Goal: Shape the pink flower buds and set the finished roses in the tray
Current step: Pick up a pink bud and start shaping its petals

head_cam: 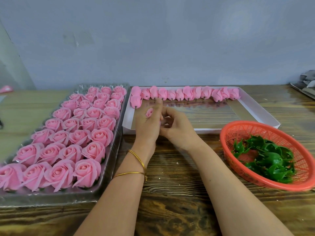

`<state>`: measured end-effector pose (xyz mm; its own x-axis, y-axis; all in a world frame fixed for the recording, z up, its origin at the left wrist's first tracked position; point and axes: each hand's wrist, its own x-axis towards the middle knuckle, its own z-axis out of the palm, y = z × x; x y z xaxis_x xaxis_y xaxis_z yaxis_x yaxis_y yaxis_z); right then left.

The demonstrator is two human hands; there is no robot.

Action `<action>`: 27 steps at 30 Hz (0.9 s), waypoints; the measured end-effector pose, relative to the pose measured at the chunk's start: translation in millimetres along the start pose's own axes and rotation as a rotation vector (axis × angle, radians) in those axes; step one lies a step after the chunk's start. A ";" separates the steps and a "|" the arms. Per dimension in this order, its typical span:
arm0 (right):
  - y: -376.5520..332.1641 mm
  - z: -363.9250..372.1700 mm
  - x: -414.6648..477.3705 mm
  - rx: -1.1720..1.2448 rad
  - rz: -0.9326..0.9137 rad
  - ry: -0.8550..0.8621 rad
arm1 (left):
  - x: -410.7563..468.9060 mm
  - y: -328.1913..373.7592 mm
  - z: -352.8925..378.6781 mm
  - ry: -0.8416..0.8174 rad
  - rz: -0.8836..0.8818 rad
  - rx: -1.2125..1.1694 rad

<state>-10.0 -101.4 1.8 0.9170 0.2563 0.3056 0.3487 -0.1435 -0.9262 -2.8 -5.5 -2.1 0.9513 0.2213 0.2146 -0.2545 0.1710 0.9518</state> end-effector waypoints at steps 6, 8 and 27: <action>-7.6 -2.4 -1.1 -0.012 -0.004 -0.044 | -0.7 1.8 -1.5 -0.021 -0.003 -0.011; -9.0 -2.7 -1.4 0.000 -0.003 -0.050 | -0.7 1.6 -1.0 -0.019 0.011 -0.016; -6.8 -1.4 -1.8 -0.011 0.046 0.006 | -0.7 2.9 0.8 0.002 -0.016 -0.031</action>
<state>-13.7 -102.2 7.9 0.9332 0.2435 0.2645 0.3087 -0.1658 -0.9366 -4.1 -5.9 0.7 0.9549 0.2205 0.1990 -0.2448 0.2044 0.9478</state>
